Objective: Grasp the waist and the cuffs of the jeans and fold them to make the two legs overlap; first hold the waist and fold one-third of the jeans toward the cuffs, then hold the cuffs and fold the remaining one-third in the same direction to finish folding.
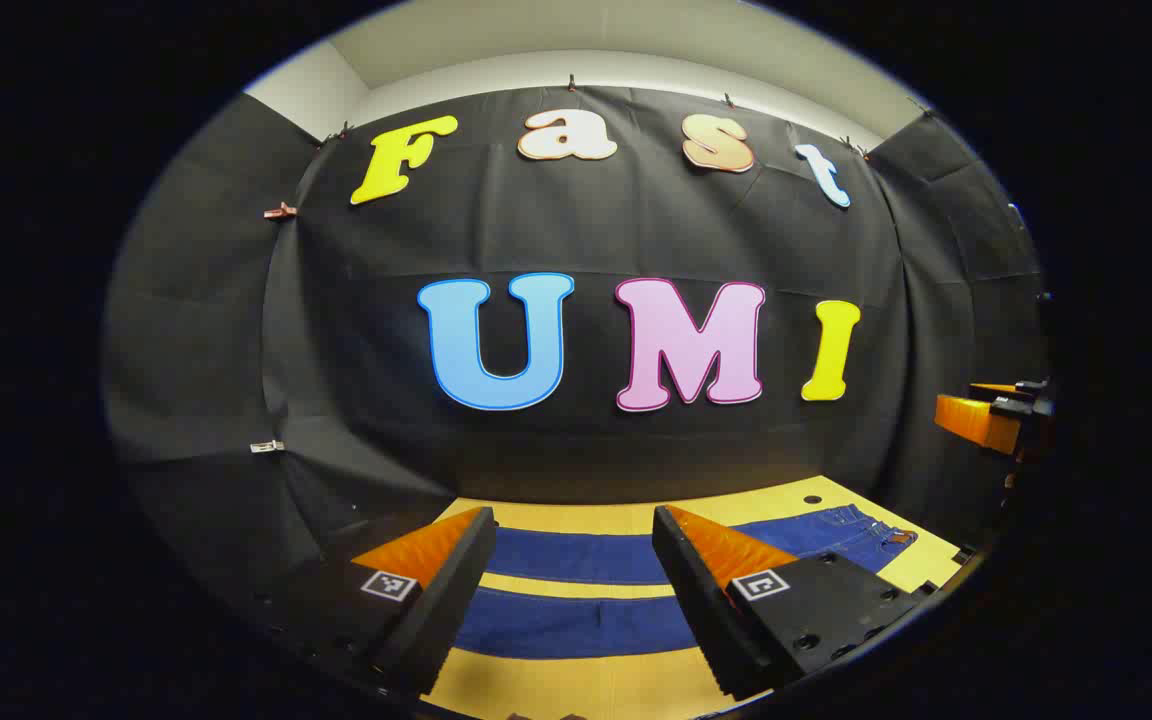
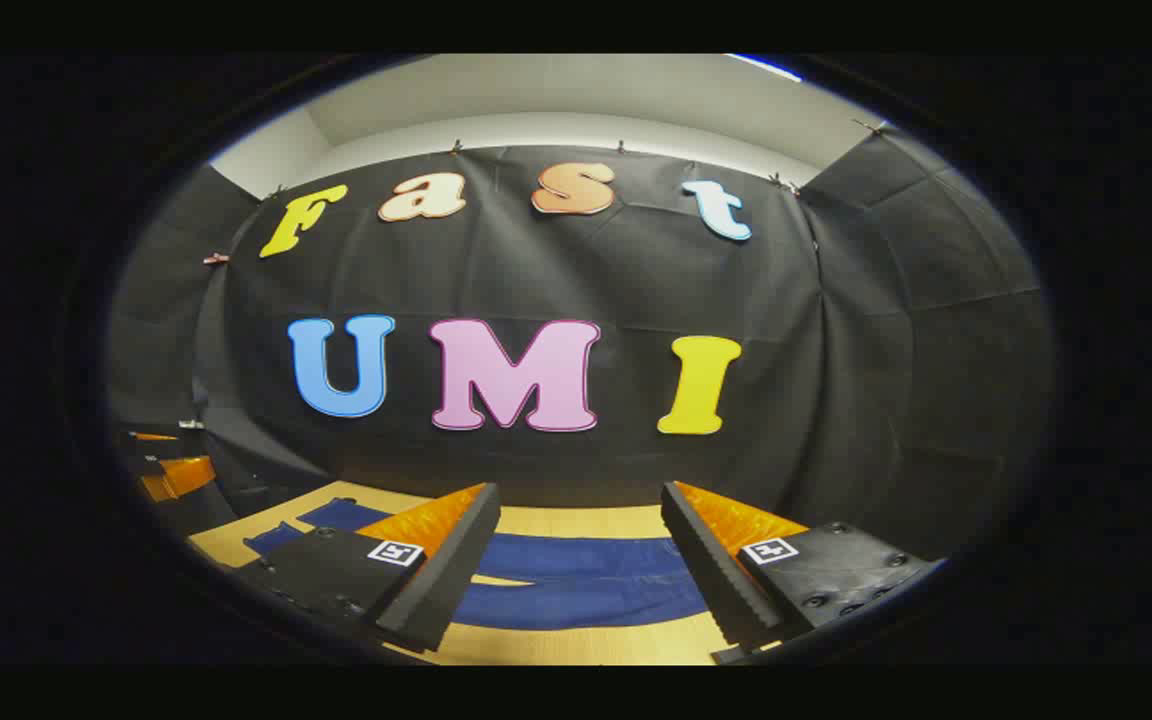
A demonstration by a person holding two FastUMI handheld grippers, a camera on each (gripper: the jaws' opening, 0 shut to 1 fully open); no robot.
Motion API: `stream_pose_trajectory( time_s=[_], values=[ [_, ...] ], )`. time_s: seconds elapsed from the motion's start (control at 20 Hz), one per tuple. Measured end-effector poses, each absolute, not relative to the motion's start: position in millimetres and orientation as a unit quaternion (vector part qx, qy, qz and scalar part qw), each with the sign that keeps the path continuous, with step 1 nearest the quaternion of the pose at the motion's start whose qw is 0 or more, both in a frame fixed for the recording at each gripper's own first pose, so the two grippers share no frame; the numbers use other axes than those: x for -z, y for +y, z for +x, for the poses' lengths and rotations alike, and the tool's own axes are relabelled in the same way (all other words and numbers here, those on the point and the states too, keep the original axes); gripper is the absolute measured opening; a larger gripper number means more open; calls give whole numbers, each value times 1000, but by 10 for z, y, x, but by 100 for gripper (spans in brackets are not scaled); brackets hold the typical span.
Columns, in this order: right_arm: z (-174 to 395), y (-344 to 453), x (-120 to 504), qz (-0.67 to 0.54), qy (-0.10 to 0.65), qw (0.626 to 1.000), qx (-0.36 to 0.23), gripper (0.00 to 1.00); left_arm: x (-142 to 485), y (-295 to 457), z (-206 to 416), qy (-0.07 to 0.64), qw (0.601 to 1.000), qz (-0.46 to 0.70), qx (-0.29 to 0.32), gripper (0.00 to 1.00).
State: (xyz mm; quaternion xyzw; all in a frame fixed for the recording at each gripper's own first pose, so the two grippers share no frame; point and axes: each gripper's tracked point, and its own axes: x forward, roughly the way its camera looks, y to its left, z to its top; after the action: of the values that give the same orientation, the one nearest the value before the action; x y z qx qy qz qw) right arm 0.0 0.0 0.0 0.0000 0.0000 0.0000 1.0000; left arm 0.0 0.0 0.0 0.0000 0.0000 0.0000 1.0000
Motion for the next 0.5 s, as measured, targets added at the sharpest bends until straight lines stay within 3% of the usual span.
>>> stream_pose_trajectory(
  time_s=[0.5],
  values=[
    [-444,315,29,-3,-3,1000,12,99,103,216,-169,-13,999,2,33,98]
  ],
)
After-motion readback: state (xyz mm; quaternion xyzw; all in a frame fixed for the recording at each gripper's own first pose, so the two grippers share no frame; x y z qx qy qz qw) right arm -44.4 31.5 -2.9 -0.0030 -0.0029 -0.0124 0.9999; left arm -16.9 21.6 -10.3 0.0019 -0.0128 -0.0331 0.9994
